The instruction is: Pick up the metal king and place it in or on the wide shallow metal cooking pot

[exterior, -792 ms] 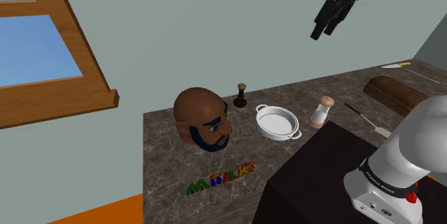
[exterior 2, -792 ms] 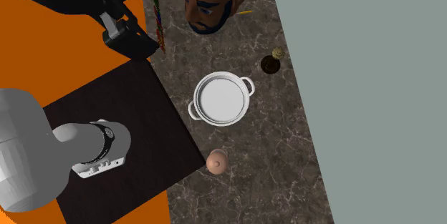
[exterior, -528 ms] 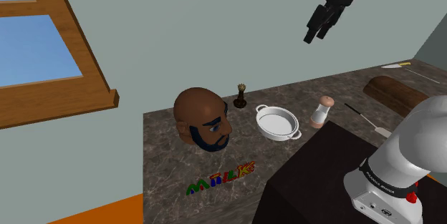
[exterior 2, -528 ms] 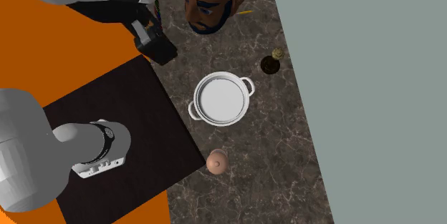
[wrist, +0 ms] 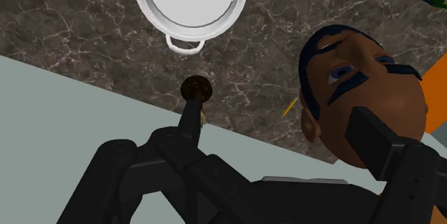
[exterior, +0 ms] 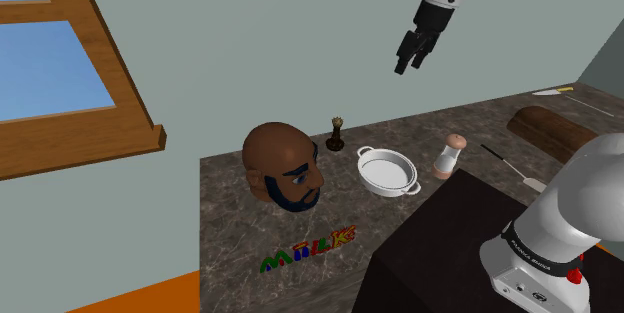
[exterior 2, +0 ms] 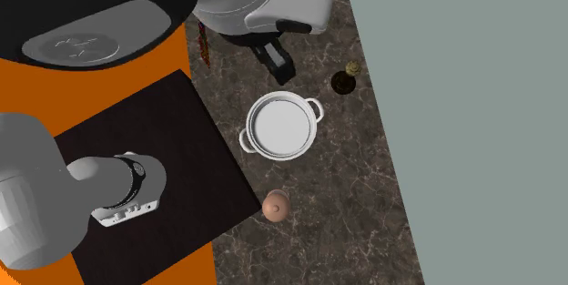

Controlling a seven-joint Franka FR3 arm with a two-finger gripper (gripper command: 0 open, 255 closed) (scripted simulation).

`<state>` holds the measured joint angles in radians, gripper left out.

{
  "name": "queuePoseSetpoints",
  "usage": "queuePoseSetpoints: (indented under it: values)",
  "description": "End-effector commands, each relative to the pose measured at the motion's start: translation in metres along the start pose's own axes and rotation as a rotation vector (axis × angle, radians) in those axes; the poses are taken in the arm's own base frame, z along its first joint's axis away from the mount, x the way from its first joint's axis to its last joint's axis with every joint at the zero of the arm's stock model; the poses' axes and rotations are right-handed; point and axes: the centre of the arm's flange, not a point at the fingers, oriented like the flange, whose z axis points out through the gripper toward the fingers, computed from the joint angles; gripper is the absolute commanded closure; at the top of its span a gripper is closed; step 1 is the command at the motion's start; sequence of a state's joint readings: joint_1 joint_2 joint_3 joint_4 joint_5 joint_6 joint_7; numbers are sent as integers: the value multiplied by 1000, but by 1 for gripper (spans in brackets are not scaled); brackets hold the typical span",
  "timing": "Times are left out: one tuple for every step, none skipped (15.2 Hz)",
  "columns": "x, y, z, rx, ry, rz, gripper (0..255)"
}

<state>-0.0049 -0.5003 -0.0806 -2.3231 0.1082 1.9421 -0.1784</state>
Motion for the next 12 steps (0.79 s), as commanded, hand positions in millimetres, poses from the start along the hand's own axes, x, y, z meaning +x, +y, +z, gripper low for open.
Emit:
queuePoseSetpoints:
  values:
    - [14,13,21,10,-10,-8,0]
    - [23,18,31,15,-14,-12,0]
    - [31,23,41,20,-19,-15,0]
    - [40,28,51,25,-24,-19,0]
    - [48,32,61,30,-29,-23,0]
    - [56,37,71,35,-34,-27,0]
    - [64,42,82,40,-39,-31,0]
    - [72,46,92,45,-44,-34,0]
    - [81,51,102,50,-49,-38,0]
    - [89,55,113,55,-54,-42,0]
    - [97,59,123,61,-59,-46,0]
    - [105,64,134,66,-64,-50,0]
